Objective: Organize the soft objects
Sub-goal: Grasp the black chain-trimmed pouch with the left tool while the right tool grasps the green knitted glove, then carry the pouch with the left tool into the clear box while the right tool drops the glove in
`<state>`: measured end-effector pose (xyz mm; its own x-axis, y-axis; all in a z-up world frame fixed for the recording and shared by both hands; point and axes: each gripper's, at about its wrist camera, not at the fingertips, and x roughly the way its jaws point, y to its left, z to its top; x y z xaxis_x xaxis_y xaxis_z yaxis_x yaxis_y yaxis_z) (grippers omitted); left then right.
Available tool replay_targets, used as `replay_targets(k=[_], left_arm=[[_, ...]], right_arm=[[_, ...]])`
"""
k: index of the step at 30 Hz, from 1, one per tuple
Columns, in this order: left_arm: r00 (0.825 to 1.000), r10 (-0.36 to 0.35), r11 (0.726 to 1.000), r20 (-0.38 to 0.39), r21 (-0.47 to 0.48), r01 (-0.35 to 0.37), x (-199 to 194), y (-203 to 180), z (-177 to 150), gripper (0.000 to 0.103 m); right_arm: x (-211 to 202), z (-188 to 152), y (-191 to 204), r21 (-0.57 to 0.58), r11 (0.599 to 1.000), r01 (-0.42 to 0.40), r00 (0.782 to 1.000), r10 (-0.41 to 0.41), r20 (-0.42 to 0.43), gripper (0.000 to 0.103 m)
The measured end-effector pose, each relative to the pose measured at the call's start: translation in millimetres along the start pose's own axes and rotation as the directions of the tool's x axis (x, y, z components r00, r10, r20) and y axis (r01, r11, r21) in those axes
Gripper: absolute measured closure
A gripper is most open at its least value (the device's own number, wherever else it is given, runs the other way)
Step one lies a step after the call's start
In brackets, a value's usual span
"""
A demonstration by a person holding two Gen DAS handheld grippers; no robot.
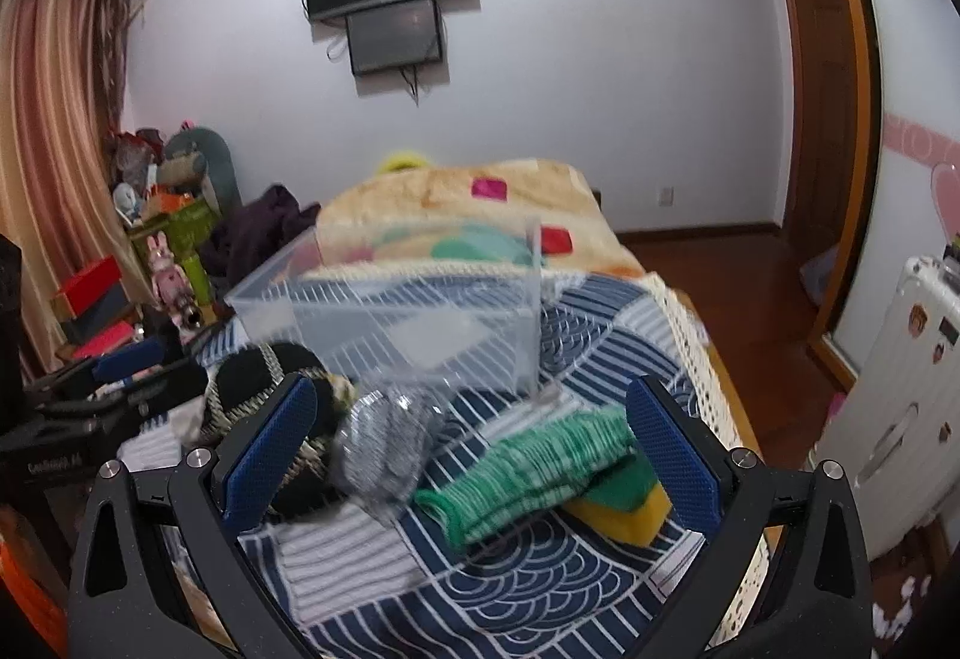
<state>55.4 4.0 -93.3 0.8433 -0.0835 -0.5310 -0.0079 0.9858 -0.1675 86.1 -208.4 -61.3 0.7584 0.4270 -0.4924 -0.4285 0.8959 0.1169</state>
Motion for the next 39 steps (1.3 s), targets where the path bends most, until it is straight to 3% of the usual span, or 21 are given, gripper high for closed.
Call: replay_targets(k=[2, 8, 9, 14, 17, 24, 28, 31, 39], left_arm=[[1.000, 0.007, 1.000, -0.007, -0.005, -0.007, 6.2, 1.7, -1.7, 0.029], [0.998, 0.001, 1.000, -0.070, -0.031, -0.003, 33.8, 7.8, -5.6, 0.058], [0.997, -0.003, 0.999, -0.078, -0.033, 0.001, 36.6, 9.0, -7.3, 0.059], [0.997, -0.029, 0.999, -0.074, -0.041, 0.026, 38.5, 11.5, -11.9, 0.064], [0.997, -0.033, 0.999, -0.074, -0.035, 0.030, 36.5, 8.5, -14.5, 0.066], [0.998, -0.027, 0.998, -0.063, -0.051, 0.024, 30.4, 7.3, -11.7, 0.072], [0.998, -0.042, 0.997, -0.053, -0.071, 0.038, 24.3, 9.9, -7.3, 0.079], [0.999, -0.044, 0.996, -0.032, -0.075, 0.041, 16.6, 11.0, -3.7, 0.081], [0.998, -0.044, 0.995, 0.035, -0.085, 0.047, -7.2, 15.1, 12.5, 0.081]], right_arm=[[2.9, -2.1, -3.1, 0.001, 1.000, 0.010, 1.000, -0.010, -0.020, 0.004], [15.6, -9.3, -15.4, 0.031, 0.999, 0.023, 0.996, -0.020, -0.090, 0.023], [19.2, -11.1, -18.3, 0.039, 0.999, 0.018, 0.994, -0.014, -0.106, 0.028], [28.2, -17.5, -21.4, 0.032, 0.999, 0.027, 0.989, -0.022, -0.149, 0.031], [31.1, -18.9, -21.8, 0.024, 0.999, 0.042, 0.986, -0.038, -0.165, 0.040], [34.5, -18.8, -29.5, 0.047, 0.997, 0.064, 0.982, -0.054, -0.183, 0.082], [29.9, -15.6, -32.1, 0.082, 0.996, 0.024, 0.986, -0.011, -0.165, 0.093], [23.4, -11.8, -28.6, 0.101, 0.994, -0.042, 0.990, 0.055, -0.132, 0.094], [2.5, 5.4, -5.4, 0.047, 0.996, -0.076, 0.996, 0.078, -0.040, 0.095]])
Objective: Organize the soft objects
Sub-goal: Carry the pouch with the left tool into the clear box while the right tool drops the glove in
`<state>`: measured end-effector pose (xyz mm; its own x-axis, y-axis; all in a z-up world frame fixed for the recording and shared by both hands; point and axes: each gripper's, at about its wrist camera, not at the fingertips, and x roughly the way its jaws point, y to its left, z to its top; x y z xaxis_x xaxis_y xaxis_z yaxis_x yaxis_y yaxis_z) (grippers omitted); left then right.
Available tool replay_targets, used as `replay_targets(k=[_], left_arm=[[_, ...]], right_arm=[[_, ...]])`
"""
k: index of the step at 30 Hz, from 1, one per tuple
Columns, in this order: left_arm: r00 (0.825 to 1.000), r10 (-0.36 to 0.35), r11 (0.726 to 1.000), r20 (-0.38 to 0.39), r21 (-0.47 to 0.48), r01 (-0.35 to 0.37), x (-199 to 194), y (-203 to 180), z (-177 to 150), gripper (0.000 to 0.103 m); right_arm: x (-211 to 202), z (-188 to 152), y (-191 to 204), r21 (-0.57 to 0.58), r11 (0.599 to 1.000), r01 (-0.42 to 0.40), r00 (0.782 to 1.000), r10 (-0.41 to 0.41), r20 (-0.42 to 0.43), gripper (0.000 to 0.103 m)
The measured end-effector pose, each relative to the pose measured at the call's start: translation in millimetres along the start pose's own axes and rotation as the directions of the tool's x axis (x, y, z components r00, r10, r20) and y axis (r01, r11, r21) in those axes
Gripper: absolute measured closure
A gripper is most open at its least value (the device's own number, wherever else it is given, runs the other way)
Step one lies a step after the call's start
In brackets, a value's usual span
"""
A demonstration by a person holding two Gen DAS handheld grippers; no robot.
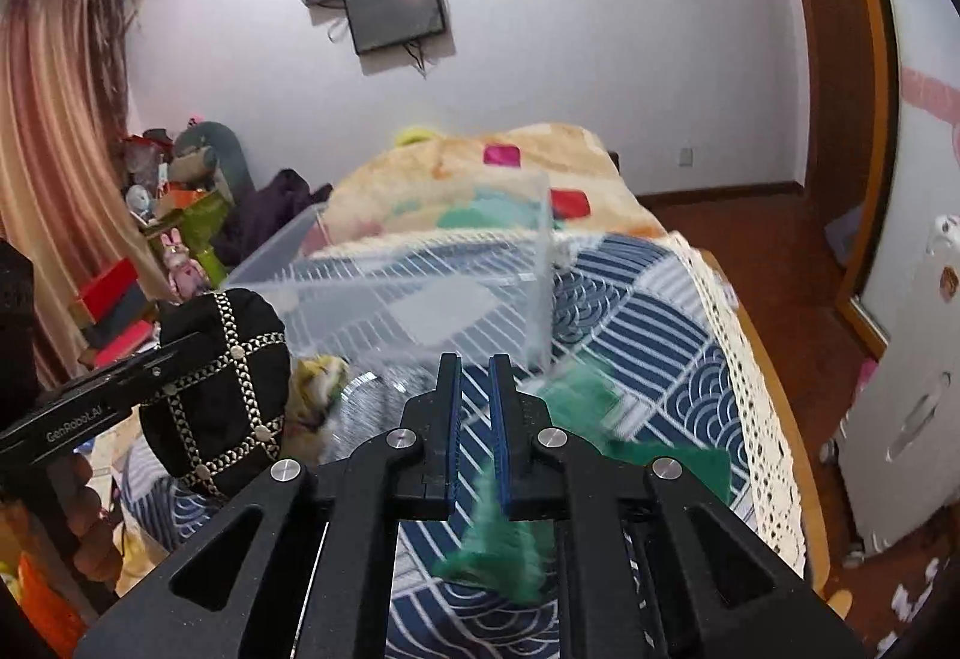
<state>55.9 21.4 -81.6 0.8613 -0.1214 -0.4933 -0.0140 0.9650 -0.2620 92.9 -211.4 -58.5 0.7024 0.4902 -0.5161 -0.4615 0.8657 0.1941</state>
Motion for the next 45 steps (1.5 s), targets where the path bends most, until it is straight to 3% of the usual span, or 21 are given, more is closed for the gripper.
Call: replay_targets(k=[5, 6, 7, 9, 15, 17, 18, 22, 34, 45], left_arm=[[0.999, 0.019, 1.000, 0.045, 0.010, -0.020, -14.9, 3.1, 7.0, 0.081], [0.999, 0.019, 1.000, 0.049, 0.010, -0.020, -16.9, 3.0, 7.5, 0.081], [0.999, 0.019, 1.000, 0.051, 0.011, -0.020, -18.2, 3.3, 7.8, 0.081], [0.998, 0.021, 1.000, 0.055, 0.015, -0.022, -20.4, 4.2, 7.7, 0.081], [0.999, 0.022, 1.000, 0.046, 0.010, -0.023, -18.8, 5.0, 5.9, 0.081], [0.999, 0.019, 1.000, 0.046, 0.010, -0.020, -18.8, 3.6, 6.1, 0.081], [0.999, 0.016, 1.000, 0.047, 0.009, -0.016, -18.8, 3.0, 6.8, 0.081], [0.998, 0.005, 1.000, 0.055, 0.010, -0.005, -19.0, 1.6, 10.5, 0.081], [0.995, 0.016, 1.000, 0.103, 0.009, -0.017, -14.9, 6.6, 43.4, 0.081], [0.988, 0.072, 0.997, 0.137, 0.008, -0.074, 14.9, 14.7, 83.3, 0.081]], right_arm=[[3.5, 3.6, 3.9, -0.039, 0.998, 0.058, 0.998, -0.059, -0.007, 0.093], [6.1, 2.8, 0.5, -0.027, 0.997, 0.066, 0.998, -0.066, -0.022, 0.085], [8.8, 0.9, -3.1, -0.015, 0.997, 0.072, 0.997, -0.073, -0.035, 0.068], [14.5, -6.3, -8.1, -0.013, 0.994, 0.110, 0.992, -0.111, -0.053, 0.049], [37.3, -23.6, -17.5, -0.056, 0.985, 0.166, 0.975, -0.172, -0.141, 0.049], [44.2, -28.9, -20.8, -0.059, 0.983, 0.176, 0.969, -0.184, -0.163, 0.061], [45.6, -30.4, -21.5, -0.066, 0.981, 0.182, 0.968, -0.190, -0.164, 0.078], [39.2, -26.9, -26.2, -0.033, 0.989, 0.144, 0.979, -0.147, -0.144, 0.092], [3.7, 13.9, -1.0, -0.068, 0.993, 0.098, 0.995, -0.096, 0.034, 0.093], [30.0, 53.0, 21.5, -0.104, 0.992, 0.072, 0.992, -0.061, 0.112, 0.093]])
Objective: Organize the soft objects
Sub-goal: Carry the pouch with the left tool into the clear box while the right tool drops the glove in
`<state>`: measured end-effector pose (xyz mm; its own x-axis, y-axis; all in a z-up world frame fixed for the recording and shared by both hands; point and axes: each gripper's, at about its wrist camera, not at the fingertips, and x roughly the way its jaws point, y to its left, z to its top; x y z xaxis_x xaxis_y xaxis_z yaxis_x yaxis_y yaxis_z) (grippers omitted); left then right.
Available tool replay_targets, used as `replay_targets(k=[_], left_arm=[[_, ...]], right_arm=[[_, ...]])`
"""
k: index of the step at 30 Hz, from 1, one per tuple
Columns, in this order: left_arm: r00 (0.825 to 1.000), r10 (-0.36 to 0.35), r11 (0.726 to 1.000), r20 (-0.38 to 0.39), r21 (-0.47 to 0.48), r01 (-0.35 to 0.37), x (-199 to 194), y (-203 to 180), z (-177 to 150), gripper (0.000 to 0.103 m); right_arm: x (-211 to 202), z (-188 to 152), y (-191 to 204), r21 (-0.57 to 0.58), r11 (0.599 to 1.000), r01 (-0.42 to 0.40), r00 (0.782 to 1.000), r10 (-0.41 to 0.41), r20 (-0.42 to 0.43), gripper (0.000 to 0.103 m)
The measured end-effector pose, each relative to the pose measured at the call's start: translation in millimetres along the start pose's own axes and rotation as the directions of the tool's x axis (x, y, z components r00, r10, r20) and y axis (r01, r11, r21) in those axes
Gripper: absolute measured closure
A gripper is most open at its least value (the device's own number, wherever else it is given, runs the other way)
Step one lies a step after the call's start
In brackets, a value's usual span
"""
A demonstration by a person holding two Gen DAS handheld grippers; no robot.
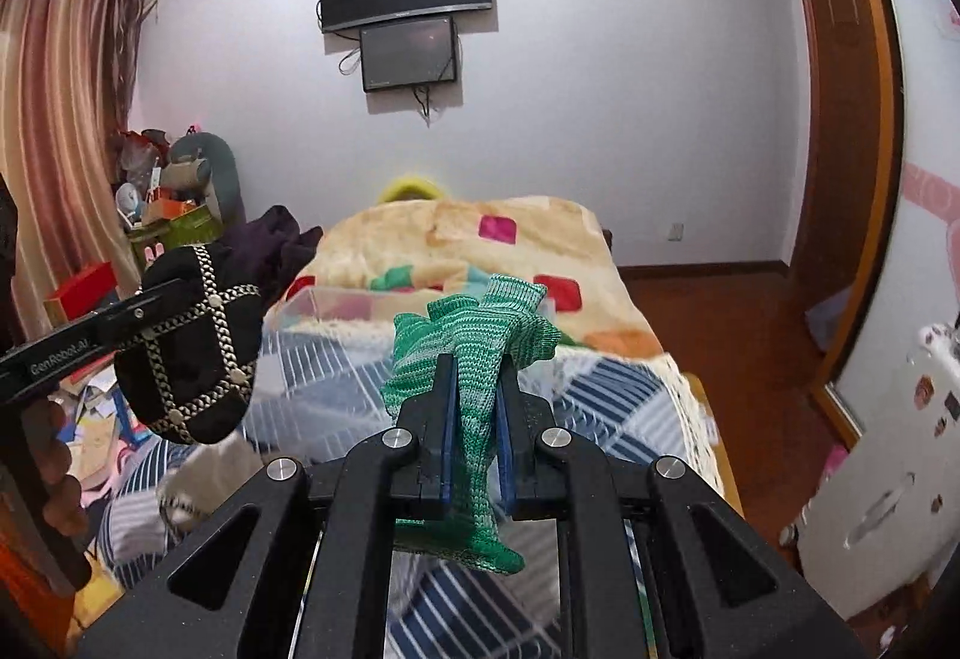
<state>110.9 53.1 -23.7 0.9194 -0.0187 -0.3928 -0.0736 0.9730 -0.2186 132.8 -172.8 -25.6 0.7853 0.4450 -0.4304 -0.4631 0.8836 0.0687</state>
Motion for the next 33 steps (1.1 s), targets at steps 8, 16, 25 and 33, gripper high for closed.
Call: replay_targets(k=[8, 16, 25, 33], left_arm=[[0.999, -0.003, 1.000, -0.044, -0.029, 0.002, 42.8, 8.7, 18.3, 0.081], [0.994, 0.054, 0.999, -0.090, 0.005, -0.054, 79.9, 11.1, 18.2, 0.081], [0.973, 0.073, 0.997, -0.218, 0.050, -0.064, 113.1, 7.7, -0.3, 0.081], [0.961, 0.072, 0.992, -0.268, 0.116, -0.042, 120.3, -4.5, -11.4, 0.081]], right_arm=[[28.0, 13.1, 7.2, 0.006, 1.000, 0.001, 1.000, -0.001, -0.008, 0.093], [58.5, 14.2, 10.2, -0.011, 1.000, 0.005, 0.997, -0.006, -0.075, 0.093], [85.6, 5.8, 13.5, -0.044, 0.999, -0.001, 0.980, -0.008, -0.198, 0.093], [92.3, -1.5, 19.2, -0.092, 0.996, -0.018, 0.962, -0.008, -0.274, 0.093]])
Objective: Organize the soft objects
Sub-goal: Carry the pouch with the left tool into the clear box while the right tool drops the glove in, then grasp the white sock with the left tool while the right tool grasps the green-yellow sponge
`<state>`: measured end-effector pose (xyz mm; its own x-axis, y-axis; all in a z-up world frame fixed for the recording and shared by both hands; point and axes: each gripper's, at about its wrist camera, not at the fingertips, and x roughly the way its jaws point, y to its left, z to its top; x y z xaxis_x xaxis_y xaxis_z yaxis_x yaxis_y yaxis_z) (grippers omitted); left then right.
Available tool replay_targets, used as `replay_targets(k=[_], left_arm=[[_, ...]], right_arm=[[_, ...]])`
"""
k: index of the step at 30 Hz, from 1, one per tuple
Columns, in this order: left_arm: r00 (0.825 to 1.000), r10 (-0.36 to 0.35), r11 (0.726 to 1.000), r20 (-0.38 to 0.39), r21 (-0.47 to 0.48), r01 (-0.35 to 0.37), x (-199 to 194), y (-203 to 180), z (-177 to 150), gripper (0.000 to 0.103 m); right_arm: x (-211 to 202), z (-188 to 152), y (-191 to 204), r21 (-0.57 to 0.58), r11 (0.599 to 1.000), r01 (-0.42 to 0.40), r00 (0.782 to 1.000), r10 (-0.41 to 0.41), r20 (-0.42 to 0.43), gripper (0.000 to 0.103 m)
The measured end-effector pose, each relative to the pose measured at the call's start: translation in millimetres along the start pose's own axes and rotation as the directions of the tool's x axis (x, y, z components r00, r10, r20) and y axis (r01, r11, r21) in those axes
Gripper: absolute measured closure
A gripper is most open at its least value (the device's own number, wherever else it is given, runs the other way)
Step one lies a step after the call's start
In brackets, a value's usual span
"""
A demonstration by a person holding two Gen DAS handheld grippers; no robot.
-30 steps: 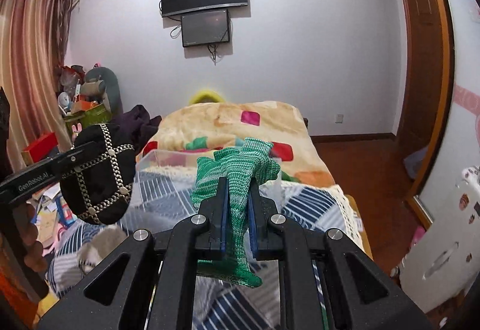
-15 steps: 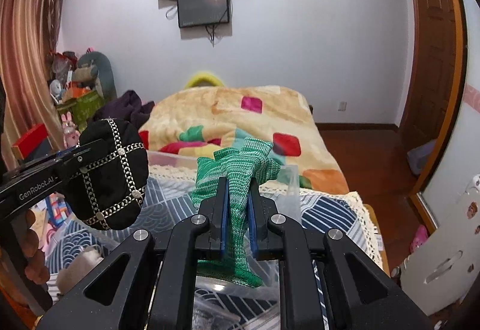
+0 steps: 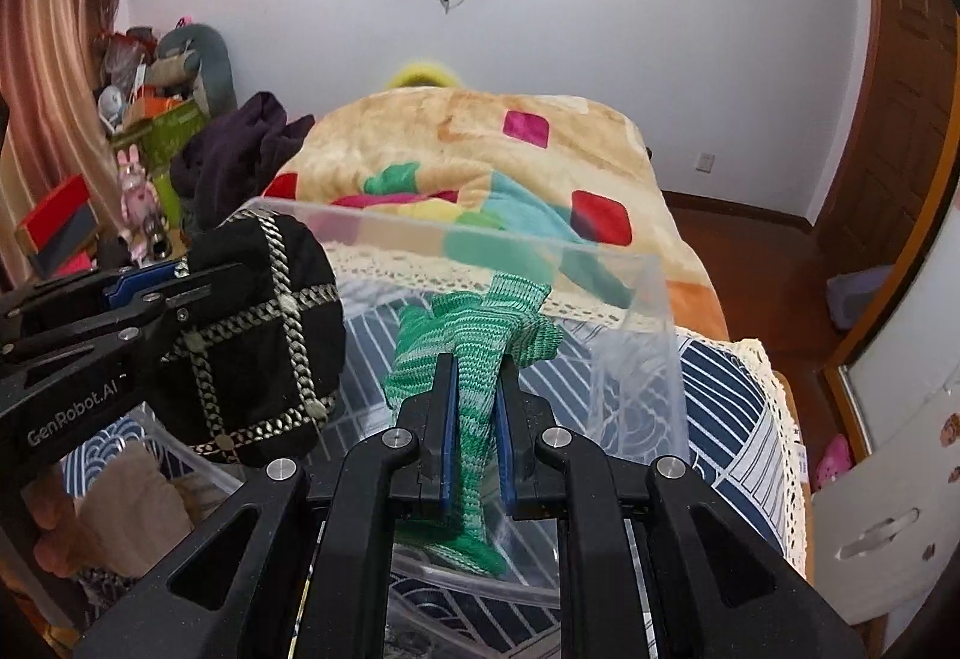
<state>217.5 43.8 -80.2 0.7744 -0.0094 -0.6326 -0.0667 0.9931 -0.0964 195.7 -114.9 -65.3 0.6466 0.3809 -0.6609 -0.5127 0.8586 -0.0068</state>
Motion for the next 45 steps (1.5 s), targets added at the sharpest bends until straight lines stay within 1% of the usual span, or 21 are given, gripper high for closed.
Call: replay_targets(k=[2, 5, 6, 7, 8, 9, 10, 12, 14, 16, 17, 19, 22, 23, 25, 28, 32, 35, 39, 43, 45], left_arm=[[1.000, 0.004, 1.000, -0.008, 0.012, -0.004, 0.3, -1.1, -1.1, 0.080], [1.000, -0.002, 1.000, -0.014, 0.011, 0.002, -2.2, 0.2, -1.6, 0.071], [1.000, -0.003, 1.000, -0.012, 0.008, 0.003, -4.1, 1.3, -1.5, 0.062], [1.000, -0.004, 1.000, -0.010, 0.007, 0.004, -5.8, 2.0, -1.6, 0.051], [1.000, -0.002, 1.000, -0.004, 0.004, 0.002, -8.7, 2.6, -1.7, 0.045], [1.000, 0.001, 1.000, 0.002, 0.004, -0.001, -11.1, 3.4, -1.6, 0.041], [1.000, 0.003, 1.000, 0.010, 0.008, -0.003, -14.3, 3.4, -1.8, 0.040], [1.000, 0.004, 1.000, 0.015, 0.021, -0.004, -19.5, 2.8, -1.4, 0.039], [1.000, -0.001, 1.000, 0.023, 0.027, 0.000, -25.5, 2.8, -1.6, 0.035], [0.999, -0.004, 0.999, 0.036, 0.032, 0.003, -33.6, 2.3, -2.5, 0.029], [0.999, -0.004, 0.999, 0.045, 0.035, 0.003, -38.0, 2.4, -3.1, 0.027], [0.998, -0.008, 0.999, 0.064, 0.042, 0.005, -49.0, 2.6, -5.3, 0.019], [0.996, -0.005, 0.999, 0.087, 0.044, 0.002, -62.5, 3.6, -10.0, 0.010], [0.996, -0.006, 0.999, 0.093, 0.043, 0.002, -67.0, 4.3, -12.1, 0.010], [0.995, -0.010, 0.999, 0.097, 0.043, 0.006, -74.8, 7.0, -16.2, 0.009], [0.995, -0.012, 0.999, 0.094, 0.039, 0.008, -83.1, 12.8, -24.1, 0.007], [0.998, 0.003, 0.999, 0.069, 0.038, -0.005, -87.9, 22.0, -40.0, 0.006], [0.999, 0.015, 0.999, 0.031, 0.041, -0.017, -87.2, 29.5, -55.0, 0.006], [0.999, 0.039, 0.998, -0.015, 0.051, -0.038, -82.0, 36.0, -74.5, 0.006], [0.996, 0.004, 1.000, -0.084, 0.018, -0.002, -70.4, 40.7, -92.2, 0.006], [0.994, 0.001, 1.000, -0.110, 0.006, -0.001, -63.8, 41.3, -99.9, 0.006]], right_arm=[[-1.5, -0.3, 0.4, -0.007, 1.000, -0.002, 1.000, 0.002, -0.003, 0.093], [-2.0, 0.9, -0.3, -0.008, 1.000, -0.020, 1.000, 0.020, -0.016, 0.091], [-1.9, 1.9, 0.1, -0.010, 1.000, -0.020, 1.000, 0.020, -0.016, 0.088], [-3.7, 1.8, 0.3, -0.013, 1.000, -0.020, 1.000, 0.020, -0.014, 0.083], [-5.2, 2.1, 0.7, -0.016, 1.000, -0.019, 1.000, 0.018, -0.008, 0.079], [-6.6, 2.8, 1.0, -0.019, 1.000, -0.015, 1.000, 0.015, -0.001, 0.072], [-10.8, 2.4, 1.3, -0.023, 1.000, -0.006, 1.000, 0.007, 0.011, 0.066], [-14.5, 4.8, 2.6, -0.029, 1.000, 0.003, 1.000, -0.002, 0.031, 0.060], [-21.6, 5.9, 3.1, -0.029, 1.000, 0.004, 0.999, -0.002, 0.050, 0.054], [-28.7, 7.6, 2.7, -0.025, 1.000, 0.003, 0.997, -0.001, 0.075, 0.047], [-31.9, 8.4, 2.9, -0.022, 1.000, 0.003, 0.996, -0.001, 0.087, 0.046], [-40.2, 8.9, 1.5, -0.017, 1.000, 0.002, 0.994, 0.000, 0.111, 0.039], [-54.2, 8.2, 0.5, -0.013, 1.000, 0.011, 0.988, -0.009, 0.154, 0.033], [-59.4, 7.7, 0.1, -0.014, 1.000, 0.014, 0.986, -0.011, 0.167, 0.032], [-68.0, 5.3, -1.0, -0.012, 1.000, 0.017, 0.982, -0.015, 0.189, 0.021], [-79.9, -3.7, -3.6, -0.008, 0.999, 0.038, 0.975, -0.035, 0.219, 0.019], [-85.7, -18.8, -9.5, -0.007, 0.997, 0.079, 0.973, -0.076, 0.219, 0.019], [-84.7, -36.3, -14.4, -0.012, 0.992, 0.126, 0.973, -0.122, 0.195, 0.019], [-77.9, -57.7, -21.7, -0.003, 0.988, 0.155, 0.978, -0.153, 0.140, 0.019], [-70.1, -81.4, -32.7, 0.023, 0.985, 0.171, 0.983, -0.172, 0.071, 0.019], [-70.7, -93.6, -40.6, 0.038, 0.983, 0.177, 0.983, -0.179, 0.045, 0.019]])
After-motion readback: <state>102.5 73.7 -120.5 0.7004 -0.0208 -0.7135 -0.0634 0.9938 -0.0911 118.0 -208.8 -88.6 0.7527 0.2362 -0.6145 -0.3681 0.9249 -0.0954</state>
